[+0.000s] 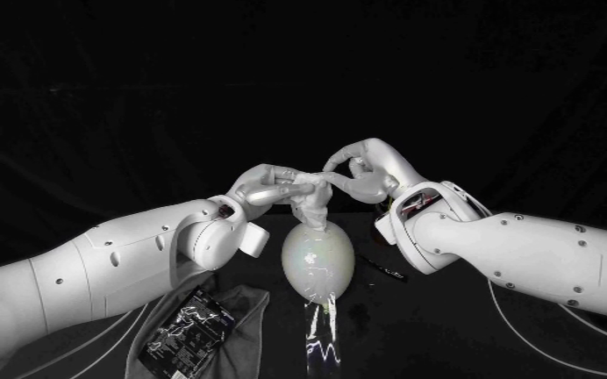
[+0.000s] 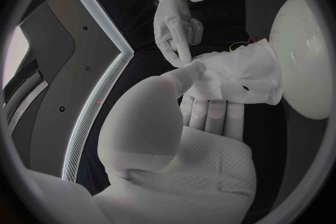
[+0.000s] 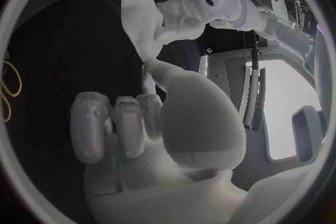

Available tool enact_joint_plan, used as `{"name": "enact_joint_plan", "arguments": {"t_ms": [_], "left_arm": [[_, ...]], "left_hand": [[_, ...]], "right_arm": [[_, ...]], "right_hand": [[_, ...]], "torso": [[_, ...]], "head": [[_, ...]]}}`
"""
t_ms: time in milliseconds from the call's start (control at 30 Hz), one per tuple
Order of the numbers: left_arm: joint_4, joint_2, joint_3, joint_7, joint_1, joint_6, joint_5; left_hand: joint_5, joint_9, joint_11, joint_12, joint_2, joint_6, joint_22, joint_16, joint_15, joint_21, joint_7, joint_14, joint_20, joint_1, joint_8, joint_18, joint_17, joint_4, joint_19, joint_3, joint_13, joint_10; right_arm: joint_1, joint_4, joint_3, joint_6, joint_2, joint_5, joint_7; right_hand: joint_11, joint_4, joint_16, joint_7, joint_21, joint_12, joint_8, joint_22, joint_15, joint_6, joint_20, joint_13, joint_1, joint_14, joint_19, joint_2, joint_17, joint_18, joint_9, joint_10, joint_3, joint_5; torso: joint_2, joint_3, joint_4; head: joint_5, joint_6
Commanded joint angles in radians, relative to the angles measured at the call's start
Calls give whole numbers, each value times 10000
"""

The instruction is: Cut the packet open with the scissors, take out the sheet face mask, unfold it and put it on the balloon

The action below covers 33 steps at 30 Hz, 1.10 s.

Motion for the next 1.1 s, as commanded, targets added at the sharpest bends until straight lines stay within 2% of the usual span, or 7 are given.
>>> {"name": "enact_joint_plan", "arguments": {"t_ms": [33,767,933,1100], "left_arm": [[-1,14,6,-67,6,-35,-77],[4,7,-4,40,-2,-59,-2],[-6,5,-6,180,-2,-37,211],[-7,-6,-12,328,-2,306,729]], "left_hand": [[42,-18,-81,57,101,62,-14,54,-24,-45,-8,65,-13,-10,39,99,17,18,87,-62,9,124],[43,-4,-77,48,129,44,-33,53,-20,-59,-2,69,-14,-13,46,93,30,38,111,-76,6,132],[45,6,-14,-13,186,-131,-105,-35,35,-137,66,-76,-25,108,-2,86,35,-10,108,3,-11,6],[48,-37,136,-54,153,-469,-157,-150,131,-172,207,-266,-75,336,-168,77,42,-222,114,129,-27,-383]], "right_arm": [[46,45,18,98,-46,453,103],[167,-94,56,485,-131,680,-131],[170,-151,56,426,-152,929,-154],[173,-127,55,331,-187,1314,-130]], "right_hand": [[-76,0,36,5,-36,26,59,2271,-53,21,-58,2003,-19,1062,424,89,2627,-104,134,627,67,69],[-77,-49,36,7,-68,93,92,2261,-59,-14,-72,2046,0,1062,407,74,2627,-96,164,652,104,69],[-77,-58,36,7,-71,99,101,2260,-59,-17,-74,2050,5,1062,406,78,2627,-96,171,654,116,69],[-77,-68,36,8,-69,122,108,2260,-60,-21,-76,2064,9,1062,407,79,2627,-96,178,663,127,70]], "torso": [[0,2,3],[1,-1,3],[-2,-2,4],[4,2,2]], "head": [[-8,1],[-46,-15],[-57,-15],[-46,-7]]}}
